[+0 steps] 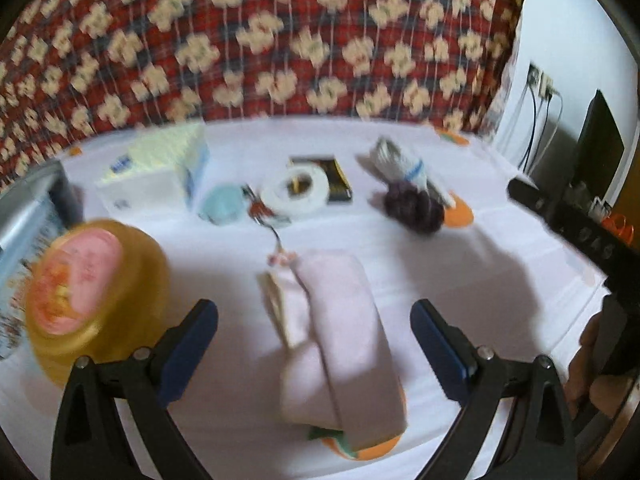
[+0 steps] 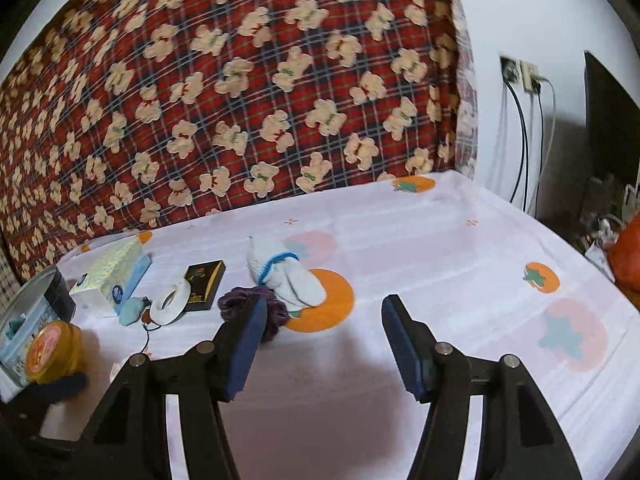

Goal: Organize soft objects
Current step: 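Grasp the purple scrunchie with the right tool while the left tool grasps the pink towel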

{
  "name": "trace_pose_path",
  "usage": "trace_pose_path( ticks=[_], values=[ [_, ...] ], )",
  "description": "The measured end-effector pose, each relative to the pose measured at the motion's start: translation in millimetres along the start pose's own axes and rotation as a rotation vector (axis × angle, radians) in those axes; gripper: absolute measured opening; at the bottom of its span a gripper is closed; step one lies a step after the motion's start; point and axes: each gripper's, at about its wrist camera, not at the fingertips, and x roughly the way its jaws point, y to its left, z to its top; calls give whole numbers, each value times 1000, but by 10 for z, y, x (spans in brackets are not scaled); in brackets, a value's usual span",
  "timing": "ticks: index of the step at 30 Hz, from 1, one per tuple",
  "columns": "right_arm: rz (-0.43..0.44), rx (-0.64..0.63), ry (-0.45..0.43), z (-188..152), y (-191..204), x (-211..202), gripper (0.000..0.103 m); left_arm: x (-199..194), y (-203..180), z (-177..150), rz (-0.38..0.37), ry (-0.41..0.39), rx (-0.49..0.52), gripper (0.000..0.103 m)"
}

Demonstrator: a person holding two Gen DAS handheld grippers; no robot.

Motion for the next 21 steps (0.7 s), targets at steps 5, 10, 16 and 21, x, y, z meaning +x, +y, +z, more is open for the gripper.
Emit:
trace_pose_path(
  ticks=[5,10,16,21],
  values=[
    [50,12,61,3,-63,121,62,139,-60,-6,-26,83,-2,64],
    [88,-20,121,25,34,306,62,109,-165,-37,-66,70,44,22],
    [157,-40,208,90,268,654,62,35,-56,-21,-139,31,-7,14],
    [175,-88,271,108,548,915,62,-200,48,-64,-156,-101,-46,14]
  ],
)
